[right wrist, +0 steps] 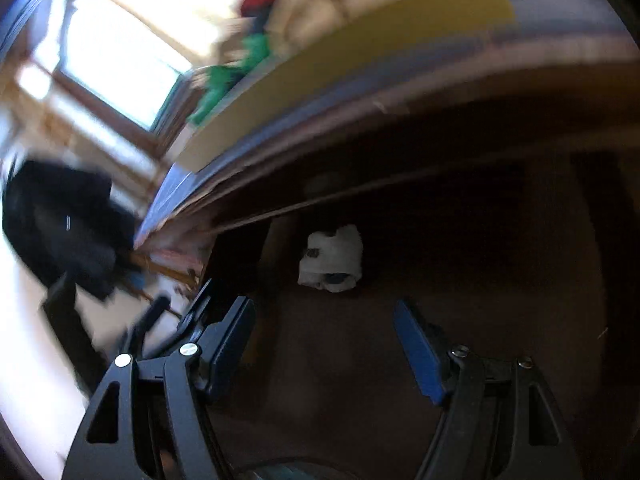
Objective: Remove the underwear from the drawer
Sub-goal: 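Reach the right gripper into the drawer and grasp the grey sock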
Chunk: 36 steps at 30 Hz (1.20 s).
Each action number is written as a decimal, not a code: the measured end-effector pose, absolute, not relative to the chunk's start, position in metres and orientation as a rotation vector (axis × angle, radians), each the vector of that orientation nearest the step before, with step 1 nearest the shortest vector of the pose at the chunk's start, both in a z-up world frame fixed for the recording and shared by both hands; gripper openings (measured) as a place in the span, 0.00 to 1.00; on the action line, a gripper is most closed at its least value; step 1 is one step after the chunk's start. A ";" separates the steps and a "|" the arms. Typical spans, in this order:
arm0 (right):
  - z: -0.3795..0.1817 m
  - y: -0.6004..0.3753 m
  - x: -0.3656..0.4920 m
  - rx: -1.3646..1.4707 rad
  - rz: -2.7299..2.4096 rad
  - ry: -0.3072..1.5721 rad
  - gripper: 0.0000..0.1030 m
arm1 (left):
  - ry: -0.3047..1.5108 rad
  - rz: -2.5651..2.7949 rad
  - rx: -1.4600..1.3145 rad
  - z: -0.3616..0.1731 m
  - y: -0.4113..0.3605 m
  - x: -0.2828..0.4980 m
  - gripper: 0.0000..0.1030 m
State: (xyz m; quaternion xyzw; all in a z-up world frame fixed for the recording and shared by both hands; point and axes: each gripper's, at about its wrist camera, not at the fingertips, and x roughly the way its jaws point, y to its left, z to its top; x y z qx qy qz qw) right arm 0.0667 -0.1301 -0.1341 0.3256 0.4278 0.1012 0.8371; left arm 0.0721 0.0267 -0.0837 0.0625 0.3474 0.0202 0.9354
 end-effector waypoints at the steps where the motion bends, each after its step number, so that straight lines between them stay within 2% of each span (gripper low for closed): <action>1: -0.141 -0.129 0.073 0.726 0.195 0.920 0.72 | 0.710 0.054 0.112 -0.084 0.030 0.073 0.91; 15: -0.181 -0.068 0.141 0.693 0.117 1.084 0.72 | 0.725 0.171 -0.042 -0.087 0.058 0.077 0.91; 27: -0.199 -0.062 0.132 0.927 -0.021 1.029 0.72 | 0.758 0.229 -0.216 -0.095 0.086 0.079 0.91; 29: -0.202 -0.059 0.135 0.948 -0.014 1.027 0.63 | 0.755 0.229 -0.202 -0.095 0.083 0.079 0.91; 31: -0.206 -0.061 0.134 0.958 -0.026 1.036 0.43 | 0.751 0.228 -0.162 -0.094 0.078 0.080 0.91; 33: -0.208 -0.064 0.134 0.967 -0.042 1.044 0.35 | 0.748 0.225 -0.122 -0.093 0.071 0.080 0.91; 36: -0.209 -0.066 0.133 0.976 -0.060 1.056 0.29 | 0.741 0.224 -0.106 -0.092 0.068 0.078 0.91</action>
